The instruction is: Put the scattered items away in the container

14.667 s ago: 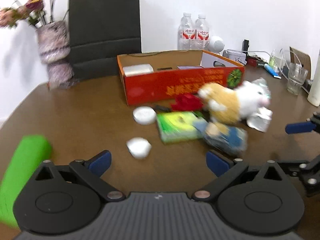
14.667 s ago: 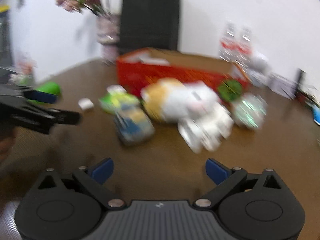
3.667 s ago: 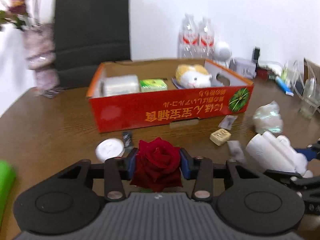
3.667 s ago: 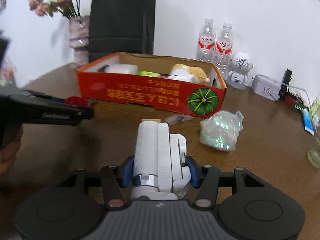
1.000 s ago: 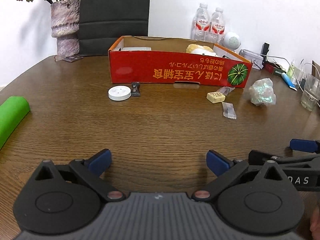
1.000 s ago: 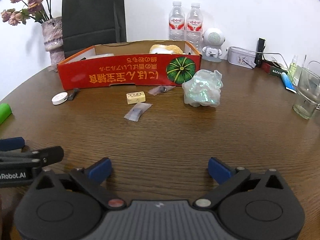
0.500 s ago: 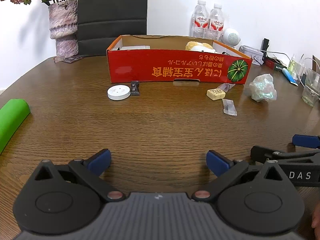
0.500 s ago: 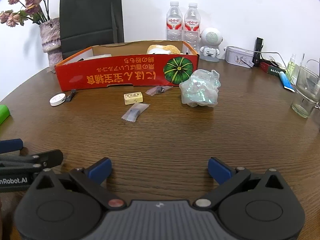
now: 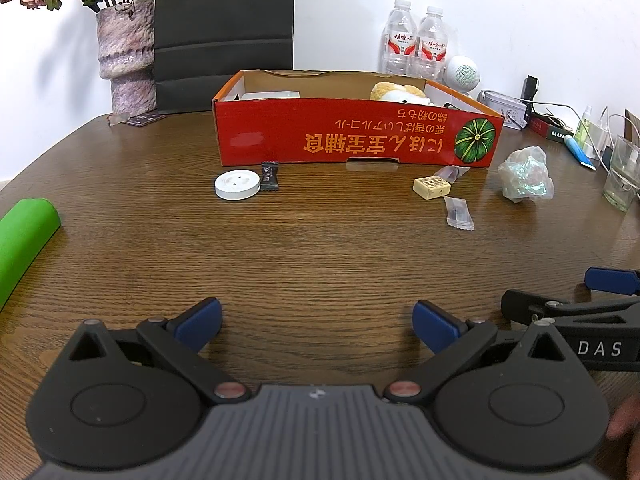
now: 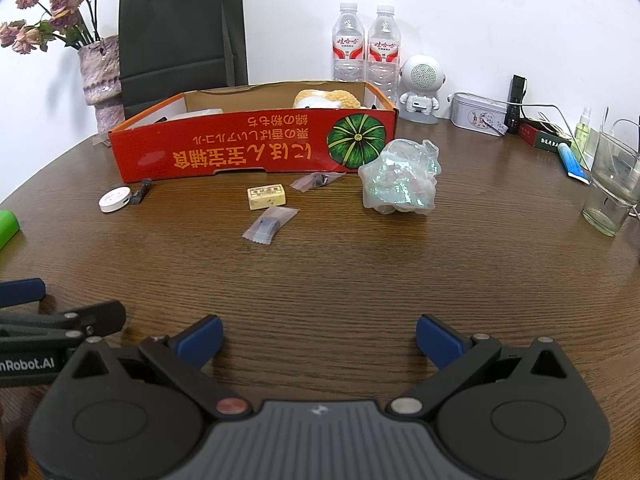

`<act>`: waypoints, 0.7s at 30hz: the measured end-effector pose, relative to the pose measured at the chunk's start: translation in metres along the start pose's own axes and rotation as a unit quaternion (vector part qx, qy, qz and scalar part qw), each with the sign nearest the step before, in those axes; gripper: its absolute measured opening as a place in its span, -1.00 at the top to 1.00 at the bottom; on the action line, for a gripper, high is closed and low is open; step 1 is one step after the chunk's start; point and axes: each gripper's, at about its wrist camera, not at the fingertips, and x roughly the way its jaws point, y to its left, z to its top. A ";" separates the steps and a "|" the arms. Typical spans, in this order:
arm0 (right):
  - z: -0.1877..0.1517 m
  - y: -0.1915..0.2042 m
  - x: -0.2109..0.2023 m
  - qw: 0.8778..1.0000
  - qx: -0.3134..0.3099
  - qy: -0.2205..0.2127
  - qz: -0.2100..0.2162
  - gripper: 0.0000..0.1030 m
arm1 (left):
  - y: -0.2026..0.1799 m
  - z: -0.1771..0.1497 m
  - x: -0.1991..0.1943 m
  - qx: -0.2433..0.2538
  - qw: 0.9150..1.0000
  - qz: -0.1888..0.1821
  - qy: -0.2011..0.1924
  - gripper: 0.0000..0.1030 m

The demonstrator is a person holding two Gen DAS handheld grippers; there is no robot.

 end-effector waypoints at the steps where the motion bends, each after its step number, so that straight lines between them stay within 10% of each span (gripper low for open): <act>1: 0.000 0.000 0.000 1.000 0.000 0.000 0.000 -1.00 | 0.000 0.000 0.000 0.000 1.000 0.000 0.000 -1.00; 18: 0.000 0.001 -0.001 1.000 -0.004 -0.001 0.004 -1.00 | 0.009 0.004 -0.003 -0.003 1.000 -0.013 -0.008 -1.00; 21: 0.005 0.001 -0.004 0.999 -0.021 -0.011 0.023 -0.73 | 0.020 0.024 -0.004 0.016 1.000 0.001 -0.025 -1.00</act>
